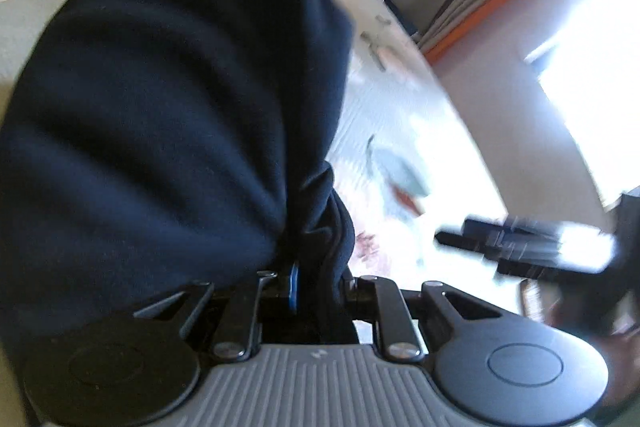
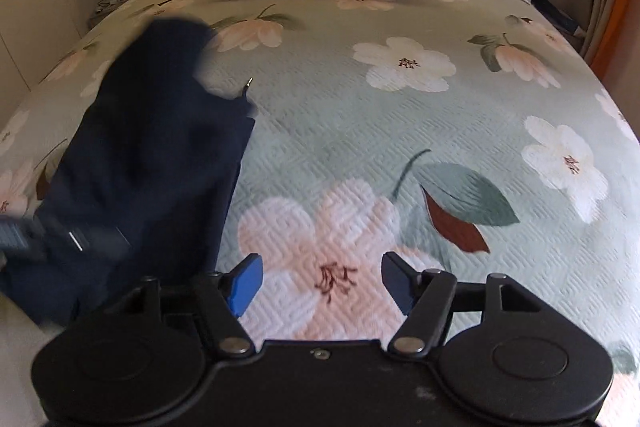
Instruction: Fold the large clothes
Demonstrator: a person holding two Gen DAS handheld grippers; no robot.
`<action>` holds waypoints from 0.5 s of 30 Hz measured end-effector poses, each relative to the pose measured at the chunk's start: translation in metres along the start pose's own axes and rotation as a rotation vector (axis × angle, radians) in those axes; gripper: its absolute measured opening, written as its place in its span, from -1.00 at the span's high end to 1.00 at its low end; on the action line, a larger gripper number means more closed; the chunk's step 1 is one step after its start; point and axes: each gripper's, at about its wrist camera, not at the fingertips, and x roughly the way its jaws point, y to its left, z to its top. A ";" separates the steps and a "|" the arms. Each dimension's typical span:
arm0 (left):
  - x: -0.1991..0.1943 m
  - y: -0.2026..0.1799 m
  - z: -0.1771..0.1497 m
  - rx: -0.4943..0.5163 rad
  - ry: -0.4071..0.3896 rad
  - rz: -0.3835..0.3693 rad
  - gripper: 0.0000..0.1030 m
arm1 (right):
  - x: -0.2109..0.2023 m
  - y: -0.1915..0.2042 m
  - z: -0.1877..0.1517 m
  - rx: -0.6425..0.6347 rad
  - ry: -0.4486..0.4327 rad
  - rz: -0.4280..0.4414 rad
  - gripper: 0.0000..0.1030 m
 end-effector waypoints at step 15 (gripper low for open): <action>-0.041 -0.052 -0.050 0.220 0.062 -0.183 0.14 | 0.060 0.072 0.079 -0.298 -0.101 0.088 0.29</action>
